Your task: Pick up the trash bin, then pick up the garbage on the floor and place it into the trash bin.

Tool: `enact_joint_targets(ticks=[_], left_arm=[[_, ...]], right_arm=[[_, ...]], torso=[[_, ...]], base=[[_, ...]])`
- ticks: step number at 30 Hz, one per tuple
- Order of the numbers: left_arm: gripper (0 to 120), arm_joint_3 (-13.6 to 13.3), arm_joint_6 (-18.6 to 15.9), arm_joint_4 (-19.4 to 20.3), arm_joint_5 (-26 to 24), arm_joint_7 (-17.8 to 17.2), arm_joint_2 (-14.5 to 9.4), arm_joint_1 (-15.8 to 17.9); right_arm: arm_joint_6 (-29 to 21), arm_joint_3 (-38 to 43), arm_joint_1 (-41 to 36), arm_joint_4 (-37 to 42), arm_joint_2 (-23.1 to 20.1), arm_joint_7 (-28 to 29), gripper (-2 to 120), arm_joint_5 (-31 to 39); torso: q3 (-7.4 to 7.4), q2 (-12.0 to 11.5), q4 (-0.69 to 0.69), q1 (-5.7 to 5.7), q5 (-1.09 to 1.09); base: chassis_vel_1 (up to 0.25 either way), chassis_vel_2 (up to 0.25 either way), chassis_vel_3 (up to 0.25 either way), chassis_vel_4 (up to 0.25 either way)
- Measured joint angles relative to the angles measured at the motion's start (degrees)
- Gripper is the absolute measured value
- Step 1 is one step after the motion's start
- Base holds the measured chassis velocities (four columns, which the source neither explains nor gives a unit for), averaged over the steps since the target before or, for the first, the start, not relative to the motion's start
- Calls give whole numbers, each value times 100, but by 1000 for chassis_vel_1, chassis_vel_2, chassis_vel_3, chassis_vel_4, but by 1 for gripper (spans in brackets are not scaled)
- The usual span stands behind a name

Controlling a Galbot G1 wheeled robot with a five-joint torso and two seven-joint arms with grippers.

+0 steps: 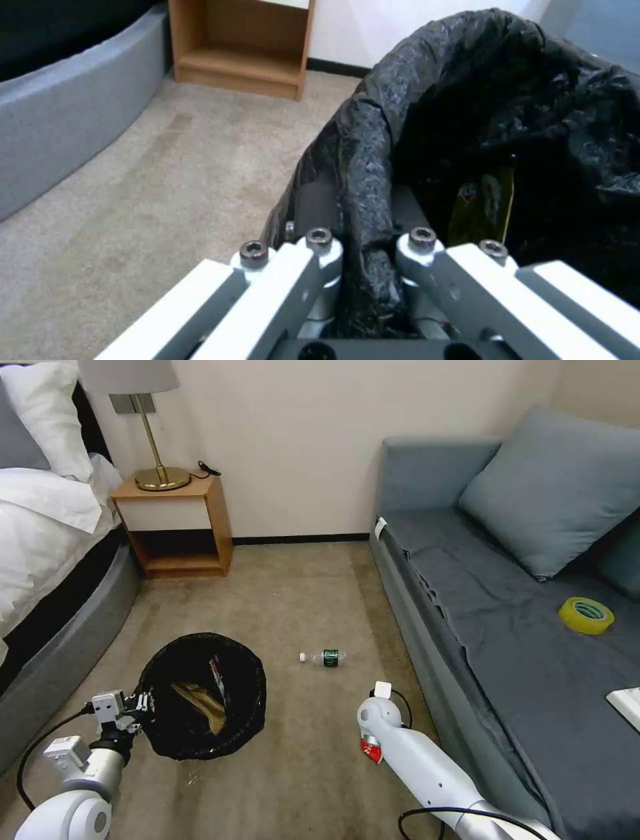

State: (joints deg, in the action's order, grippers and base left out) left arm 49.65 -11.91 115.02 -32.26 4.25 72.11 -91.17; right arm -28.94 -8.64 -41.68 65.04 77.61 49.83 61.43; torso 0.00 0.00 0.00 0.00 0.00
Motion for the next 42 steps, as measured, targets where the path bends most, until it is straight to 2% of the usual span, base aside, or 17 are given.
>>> enact_joint_targets(ticks=[3,4,8,12,14,16,18,19,23,24,27,28,30,31,35,36,42], left_arm=[[4,-11,0,-51,-41,-1,-35,29],[4,-11,0,-51,-41,-1,-35,29],[4,-55,-2,-109,-44,-3,-56,54],[4,-80,-9,-138,-43,-2,-77,71],[4,-92,-20,-181,-42,-1,-110,98],[4,-94,-21,-201,-40,-1,-118,108],[4,-107,-22,-262,-35,16,-137,127],[4,-107,-22,-262,-35,16,-137,127],[4,-137,-28,-330,-22,24,-147,132],[4,-137,-28,-330,-22,24,-147,132],[4,-182,-28,-344,17,31,-124,125],[4,-182,-28,-344,17,31,-124,125],[4,-202,-28,-346,61,35,-110,113],[4,-208,-27,-346,75,38,-107,110],[4,-220,-28,-327,89,50,-105,108],[4,-230,-28,-308,105,52,-100,108],[4,-288,-40,-229,157,63,-57,90]], right_arm=[[272,-173,-113,770,-201,-14,0,-77],[272,-173,-113,770,-201,-14,0,-77],[888,-476,-274,1652,-515,-325,0,-711],[1268,-605,-347,2054,-651,-545,0,-1210],[1781,-701,-361,2396,-788,-974,0,-1952],[1954,-725,-358,2498,-827,-1149,0,-2183],[2500,-818,-282,2809,-989,-1678,0,-2678],[2500,-818,-282,2809,-989,-1678,0,-2678],[3629,-1017,-17,3282,-1286,-2629,0,-2965],[3629,-1017,-17,3282,-1286,-2629,0,-2965],[4327,-1092,151,3593,-1481,-3817,0,-2742],[4327,-1092,151,3593,-1481,-3817,0,-2742],[4402,-1145,195,3883,-1629,-4368,0,-2221],[4399,-1205,218,4064,-1715,-4607,0,-1879],[4323,-1326,249,4361,-1876,-4992,0,-1348],[4166,-1406,254,4615,-2006,-5364,0,-971],[3799,-1794,417,5083,-2235,-6084,0,-357]], torso=[[0,0,0,0,0],[0,0,0,0,0],[0,0,0,0,-1],[0,0,0,0,0],[0,0,0,0,0],[0,0,0,0,0],[0,0,0,0,0],[0,0,0,0,0],[0,0,0,0,0],[0,0,0,0,0],[0,0,0,0,0],[0,0,0,0,0],[0,0,0,0,0],[0,0,0,0,0],[0,0,0,0,0],[0,0,0,0,0],[0,0,-1,0,0]], base=[[0,0,0,0],[0,0,0,0],[0,0,0,0],[0,0,0,0],[0,0,0,0],[0,0,0,0],[0,0,0,0],[0,0,0,0],[0,0,0,0],[0,0,0,0],[0,0,0,0],[0,0,0,0],[0,0,0,0],[0,0,0,0],[0,0,0,0],[0,0,0,0],[0,0,0,0]])
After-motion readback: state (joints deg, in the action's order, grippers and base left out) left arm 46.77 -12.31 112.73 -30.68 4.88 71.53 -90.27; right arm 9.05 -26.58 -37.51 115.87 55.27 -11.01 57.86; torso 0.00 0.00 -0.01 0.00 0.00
